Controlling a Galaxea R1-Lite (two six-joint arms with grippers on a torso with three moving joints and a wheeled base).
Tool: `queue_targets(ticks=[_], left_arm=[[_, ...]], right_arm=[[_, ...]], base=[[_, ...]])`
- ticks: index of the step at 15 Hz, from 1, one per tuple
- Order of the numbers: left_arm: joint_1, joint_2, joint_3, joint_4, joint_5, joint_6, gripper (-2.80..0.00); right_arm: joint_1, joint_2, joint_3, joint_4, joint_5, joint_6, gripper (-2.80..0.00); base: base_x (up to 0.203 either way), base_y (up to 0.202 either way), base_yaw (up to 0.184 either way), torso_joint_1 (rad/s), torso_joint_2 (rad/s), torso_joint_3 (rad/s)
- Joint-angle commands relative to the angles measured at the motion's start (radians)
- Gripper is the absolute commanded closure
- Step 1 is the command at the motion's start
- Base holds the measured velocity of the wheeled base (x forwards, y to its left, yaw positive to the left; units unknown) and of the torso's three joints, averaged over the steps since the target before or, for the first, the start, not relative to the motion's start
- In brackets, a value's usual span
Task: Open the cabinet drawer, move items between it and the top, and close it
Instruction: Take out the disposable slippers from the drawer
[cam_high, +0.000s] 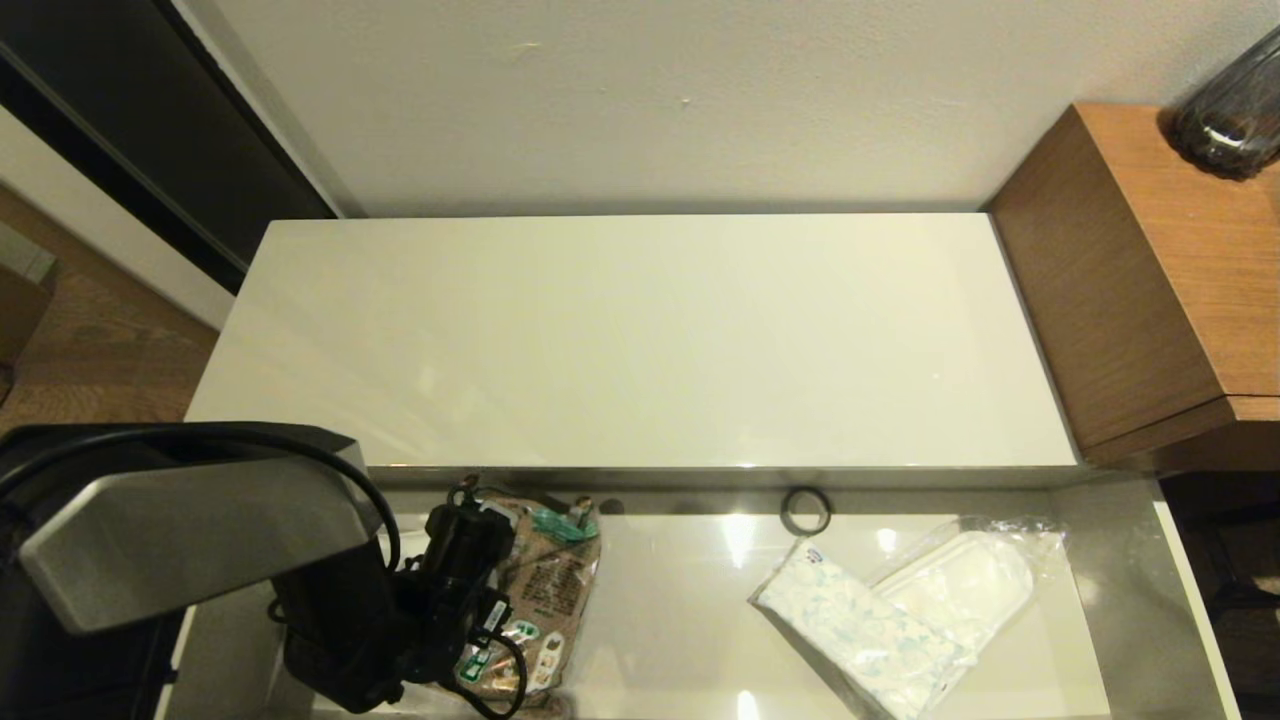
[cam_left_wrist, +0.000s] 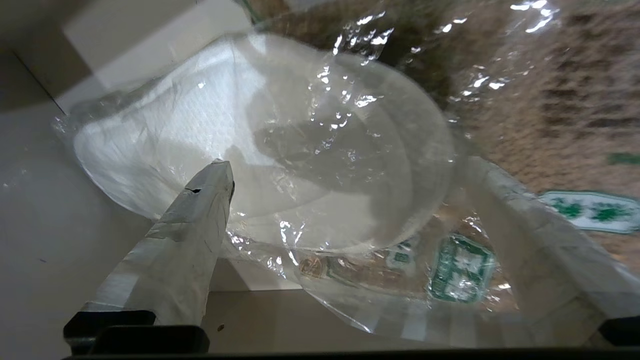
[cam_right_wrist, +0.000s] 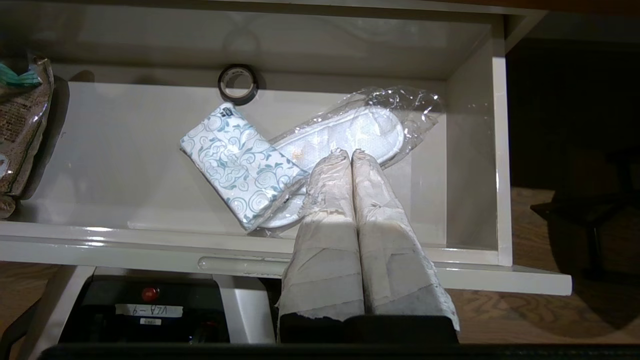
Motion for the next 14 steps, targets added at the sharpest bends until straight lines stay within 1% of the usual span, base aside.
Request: queue_targets(ticks=[1, 3, 5, 6, 11, 14], left_arm=[[0.006, 0.033, -0.001, -0.007, 0.007, 0.002, -2.8], [0.006, 0.046, -0.003, -0.009, 0.032, -0.002, -2.8], [0.005, 0.043, 0.0, -0.007, 0.032, -0.003, -2.8], [0.005, 0.042, 0.0, -0.006, 0.032, -0.001, 0.0], [0.005, 0.031, 0.0, -0.007, 0.031, -0.001, 0.0], [0.005, -0.014, 0.007, 0.01, 0.026, -0.001, 0.0]], right_arm=[[0.0, 0.002, 0.0, 0.001, 0.001, -0.001, 0.0], [0.0, 0.002, 0.0, 0.001, 0.001, -0.001, 0.0], [0.0, 0.002, 0.0, 0.001, 0.001, -0.001, 0.0], [0.0, 0.002, 0.0, 0.001, 0.001, -0.001, 0.0], [0.0, 0.002, 0.0, 0.001, 0.001, -0.001, 0.0], [0.0, 0.002, 0.0, 0.001, 0.001, -0.001, 0.0]], base=[[0.0, 0.0, 0.0, 0.0, 0.0, 0.0], [0.0, 0.0, 0.0, 0.0, 0.0, 0.0], [0.0, 0.0, 0.0, 0.0, 0.0, 0.0], [0.0, 0.0, 0.0, 0.0, 0.0, 0.0], [0.0, 0.0, 0.0, 0.0, 0.0, 0.0], [0.0, 0.0, 0.0, 0.0, 0.0, 0.0]])
